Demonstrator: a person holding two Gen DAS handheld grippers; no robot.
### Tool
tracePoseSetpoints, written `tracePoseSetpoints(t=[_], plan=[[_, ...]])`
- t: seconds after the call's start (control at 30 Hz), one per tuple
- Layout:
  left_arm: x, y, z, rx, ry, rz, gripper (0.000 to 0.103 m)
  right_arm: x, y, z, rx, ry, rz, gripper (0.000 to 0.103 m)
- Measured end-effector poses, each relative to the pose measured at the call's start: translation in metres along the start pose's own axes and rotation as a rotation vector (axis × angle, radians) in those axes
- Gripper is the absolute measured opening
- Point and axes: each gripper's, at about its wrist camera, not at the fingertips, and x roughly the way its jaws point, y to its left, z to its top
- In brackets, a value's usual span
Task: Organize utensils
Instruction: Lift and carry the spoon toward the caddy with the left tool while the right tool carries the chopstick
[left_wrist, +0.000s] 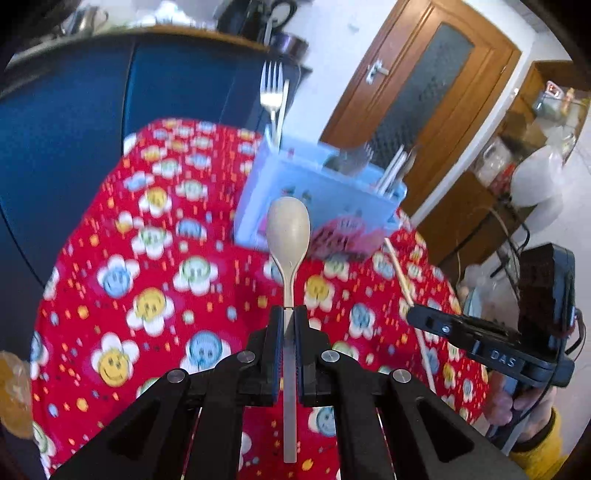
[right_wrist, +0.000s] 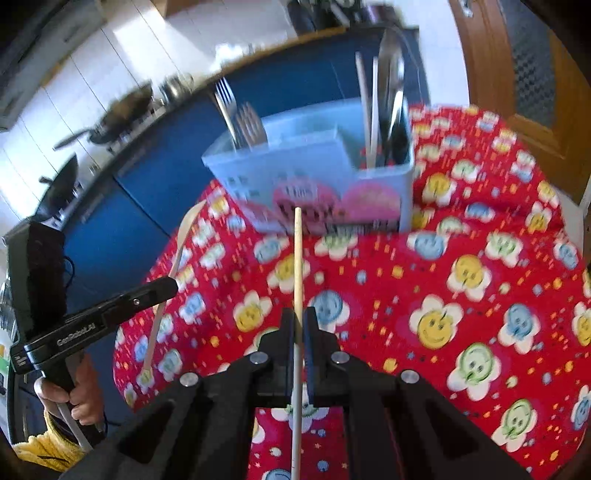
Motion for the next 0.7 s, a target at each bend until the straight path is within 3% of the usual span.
tracePoseSetpoints(t=[0.33, 0.7], plan=[[-0.012, -0.021, 0.042, 0.045, -0.162, 0.005, 0.005, -0.035, 0.009, 0.03, -0.035, -0.258, -0.012, 0.006], [-0.009, -0.041, 0.092, 0.104, -0.328, 0.063, 0.005, -0.04, 0.005, 0.053, -0.051, -0.392, -0.044, 0.006]])
